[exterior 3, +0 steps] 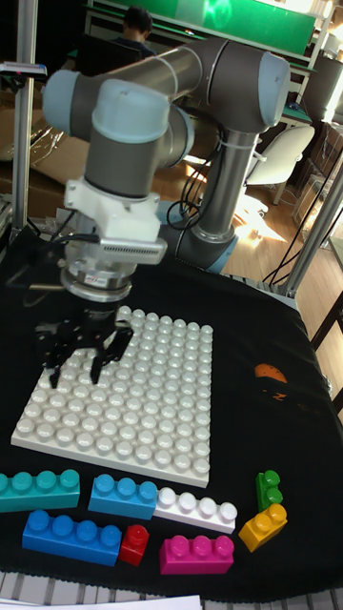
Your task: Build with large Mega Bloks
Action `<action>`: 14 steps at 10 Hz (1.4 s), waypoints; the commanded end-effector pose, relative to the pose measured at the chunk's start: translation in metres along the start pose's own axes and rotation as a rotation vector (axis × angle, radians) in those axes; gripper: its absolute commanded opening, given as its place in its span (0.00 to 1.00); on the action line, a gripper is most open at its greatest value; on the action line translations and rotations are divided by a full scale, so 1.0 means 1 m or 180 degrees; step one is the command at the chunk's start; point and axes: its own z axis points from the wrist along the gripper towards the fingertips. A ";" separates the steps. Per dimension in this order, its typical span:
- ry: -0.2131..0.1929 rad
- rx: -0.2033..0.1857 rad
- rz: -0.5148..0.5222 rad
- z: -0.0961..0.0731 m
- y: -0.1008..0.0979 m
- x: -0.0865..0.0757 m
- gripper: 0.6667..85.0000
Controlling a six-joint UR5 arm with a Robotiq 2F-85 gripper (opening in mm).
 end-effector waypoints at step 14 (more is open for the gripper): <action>-0.0127 0.0086 -0.1562 0.018 -0.059 0.000 0.87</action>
